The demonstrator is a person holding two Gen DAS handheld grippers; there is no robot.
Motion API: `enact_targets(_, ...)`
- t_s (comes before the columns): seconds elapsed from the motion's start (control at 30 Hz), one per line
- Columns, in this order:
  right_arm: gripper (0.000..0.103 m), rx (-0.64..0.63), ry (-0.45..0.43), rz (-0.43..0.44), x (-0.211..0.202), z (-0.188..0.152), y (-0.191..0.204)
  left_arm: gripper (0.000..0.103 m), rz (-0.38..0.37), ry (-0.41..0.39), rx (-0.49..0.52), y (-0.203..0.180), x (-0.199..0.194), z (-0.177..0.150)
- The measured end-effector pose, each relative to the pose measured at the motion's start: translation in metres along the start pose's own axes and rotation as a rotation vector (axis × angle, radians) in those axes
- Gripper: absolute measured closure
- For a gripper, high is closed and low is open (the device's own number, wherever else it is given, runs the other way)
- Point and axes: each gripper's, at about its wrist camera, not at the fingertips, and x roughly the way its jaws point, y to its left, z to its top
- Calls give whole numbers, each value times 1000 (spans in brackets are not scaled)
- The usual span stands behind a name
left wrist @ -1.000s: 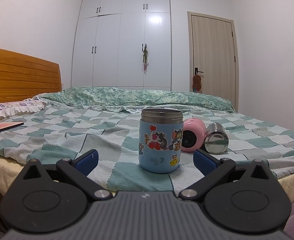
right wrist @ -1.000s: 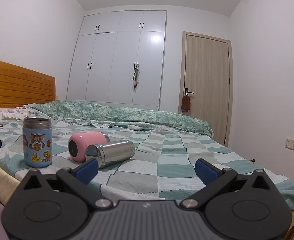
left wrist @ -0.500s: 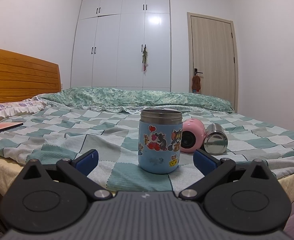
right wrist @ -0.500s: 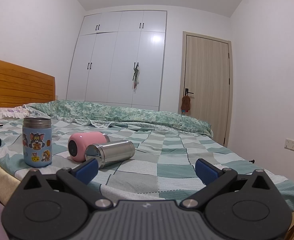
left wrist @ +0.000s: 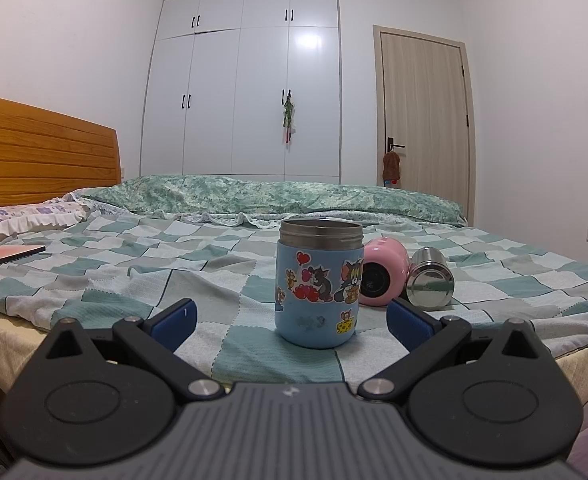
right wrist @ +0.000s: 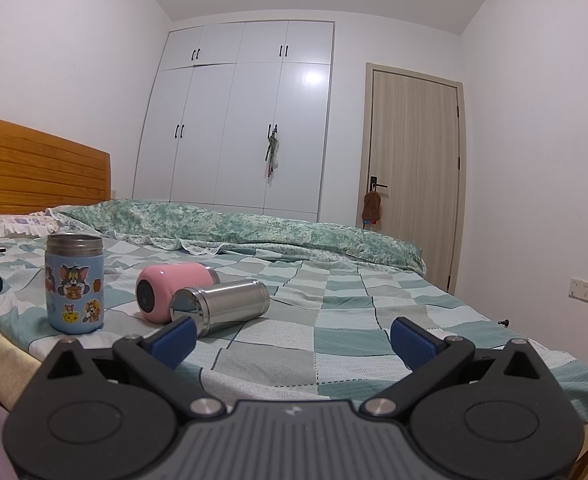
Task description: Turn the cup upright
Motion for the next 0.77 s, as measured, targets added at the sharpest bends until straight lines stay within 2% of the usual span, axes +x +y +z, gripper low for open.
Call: enact_targets(0.77, 0, -4, 2, 0, 1, -1, -1, 0, -14, -10, -2, -2, 3, 2)
